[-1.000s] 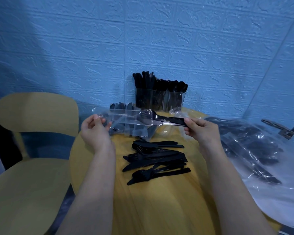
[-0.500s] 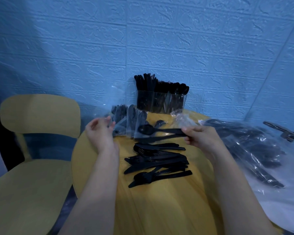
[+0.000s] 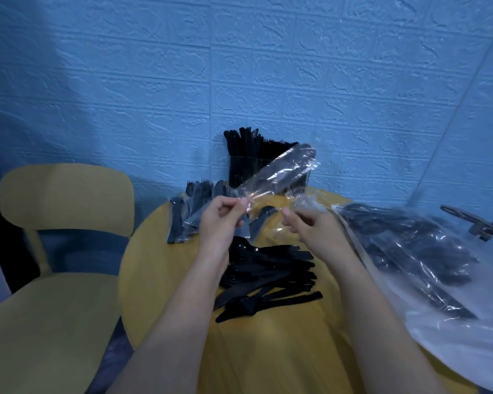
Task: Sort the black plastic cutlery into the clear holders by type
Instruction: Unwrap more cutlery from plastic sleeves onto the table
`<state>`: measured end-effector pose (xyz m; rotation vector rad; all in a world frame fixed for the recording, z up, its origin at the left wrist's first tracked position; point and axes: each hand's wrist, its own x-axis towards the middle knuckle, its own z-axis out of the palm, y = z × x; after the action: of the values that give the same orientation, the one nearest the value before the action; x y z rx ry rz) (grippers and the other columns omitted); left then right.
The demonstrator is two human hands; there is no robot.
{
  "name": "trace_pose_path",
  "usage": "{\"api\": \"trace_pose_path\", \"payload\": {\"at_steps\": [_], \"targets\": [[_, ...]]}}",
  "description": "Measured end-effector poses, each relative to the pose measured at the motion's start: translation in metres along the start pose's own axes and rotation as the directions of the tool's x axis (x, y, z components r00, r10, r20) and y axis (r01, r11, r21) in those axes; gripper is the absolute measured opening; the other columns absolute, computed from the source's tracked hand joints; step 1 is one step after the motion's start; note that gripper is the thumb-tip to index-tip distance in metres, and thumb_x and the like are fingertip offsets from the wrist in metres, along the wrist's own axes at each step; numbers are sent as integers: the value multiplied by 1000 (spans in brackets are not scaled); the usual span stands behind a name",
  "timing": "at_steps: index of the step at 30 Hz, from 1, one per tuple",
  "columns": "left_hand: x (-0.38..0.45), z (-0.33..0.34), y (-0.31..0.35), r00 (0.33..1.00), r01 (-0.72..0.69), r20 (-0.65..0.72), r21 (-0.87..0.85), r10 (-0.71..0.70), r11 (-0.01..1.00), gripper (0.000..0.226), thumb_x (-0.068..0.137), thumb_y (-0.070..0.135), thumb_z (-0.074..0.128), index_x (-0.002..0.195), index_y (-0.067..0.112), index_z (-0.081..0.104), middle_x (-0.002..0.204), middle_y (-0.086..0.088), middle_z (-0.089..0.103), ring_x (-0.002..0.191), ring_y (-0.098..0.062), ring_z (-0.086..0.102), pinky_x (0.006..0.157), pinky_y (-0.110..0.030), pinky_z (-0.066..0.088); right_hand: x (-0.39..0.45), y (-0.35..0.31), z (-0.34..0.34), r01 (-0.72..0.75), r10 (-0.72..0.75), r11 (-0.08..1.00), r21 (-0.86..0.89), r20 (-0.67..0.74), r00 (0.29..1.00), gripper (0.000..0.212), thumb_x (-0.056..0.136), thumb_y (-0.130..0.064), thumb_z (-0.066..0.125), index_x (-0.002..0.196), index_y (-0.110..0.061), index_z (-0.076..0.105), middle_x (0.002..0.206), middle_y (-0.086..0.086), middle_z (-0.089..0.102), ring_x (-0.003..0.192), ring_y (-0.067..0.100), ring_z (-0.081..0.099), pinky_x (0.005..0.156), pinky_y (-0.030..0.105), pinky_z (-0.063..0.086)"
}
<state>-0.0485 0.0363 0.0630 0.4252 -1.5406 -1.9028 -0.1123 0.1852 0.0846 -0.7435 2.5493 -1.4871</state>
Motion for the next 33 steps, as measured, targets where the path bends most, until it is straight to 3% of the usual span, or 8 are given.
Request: {"api": "trace_pose_path", "payload": {"at_steps": [2, 7, 10, 13, 16, 19, 26, 33], "targets": [[-3, 7, -1, 996, -10, 94, 135, -3, 991, 4, 87, 19, 66, 86, 16, 63, 93, 0, 69, 81, -4, 61, 69, -15, 45, 7, -10, 14, -20, 28, 958, 287, -24, 999, 16, 93, -27, 58, 101, -17, 67, 89, -3, 70, 79, 6, 65, 63, 14, 53], [12, 3, 5, 980, -170, 176, 456, 99, 874, 6, 87, 21, 67, 92, 18, 65, 89, 11, 64, 80, 1, 58, 64, -7, 42, 42, -11, 8, -64, 115, 883, 465, -81, 990, 18, 94, -8, 55, 78, -15, 62, 75, 5, 64, 71, 17, 61, 67, 24, 54], [36, -15, 6, 977, -208, 126, 743, 173, 636, 8, 91, 24, 61, 98, 20, 62, 99, 7, 62, 93, -9, 58, 77, -18, 42, 67, 9, -3, -124, 148, 982, 145, -170, 974, 27, 95, -12, 50, 69, -12, 57, 69, 4, 57, 71, 20, 54, 72, 35, 48], [52, -27, -5, 995, -91, 99, 879, 7, 468, 35, 90, 43, 59, 114, 17, 56, 115, -2, 58, 104, -17, 55, 90, -32, 46, 80, 32, -7, -215, 190, 968, -131, -178, 965, 23, 95, -14, 45, 82, -5, 62, 82, 8, 62, 64, 20, 51, 58, 27, 40], [52, -29, -14, 986, -35, 99, 909, -133, 416, 48, 84, 47, 65, 118, 16, 51, 111, -1, 55, 101, -18, 54, 84, -31, 46, 80, 44, -8, -316, 256, 848, -425, -195, 947, 26, 95, -21, 48, 109, -5, 62, 109, 14, 65, 93, 29, 61, 76, 33, 45], [52, -28, -15, 986, -25, 95, 900, -140, 435, 47, 82, 33, 73, 119, 15, 51, 108, -3, 61, 102, -19, 57, 85, -32, 47, 74, 44, -7, -280, 112, 744, -607, -301, 947, 36, 97, -29, 49, 123, -6, 56, 124, 13, 56, 111, 32, 55, 86, 35, 42], [46, -31, -20, 999, -29, 44, 846, -17, 532, 24, 87, 20, 67, 110, 16, 61, 84, 3, 69, 88, -15, 62, 82, -29, 46, 55, 15, 16, 94, -164, 916, -391, -148, 975, 21, 92, -24, 58, 107, -16, 69, 105, 0, 65, 94, 17, 60, 74, 28, 46], [43, -37, -20, 998, -41, 56, 920, -27, 390, 37, 83, 42, 70, 109, 17, 61, 104, 0, 64, 99, -21, 59, 85, -36, 49, 33, 17, 34, 140, -160, 911, -387, -21, 987, 19, 93, -28, 58, 102, -15, 70, 96, 0, 69, 75, 12, 56, 62, 24, 40]]}}
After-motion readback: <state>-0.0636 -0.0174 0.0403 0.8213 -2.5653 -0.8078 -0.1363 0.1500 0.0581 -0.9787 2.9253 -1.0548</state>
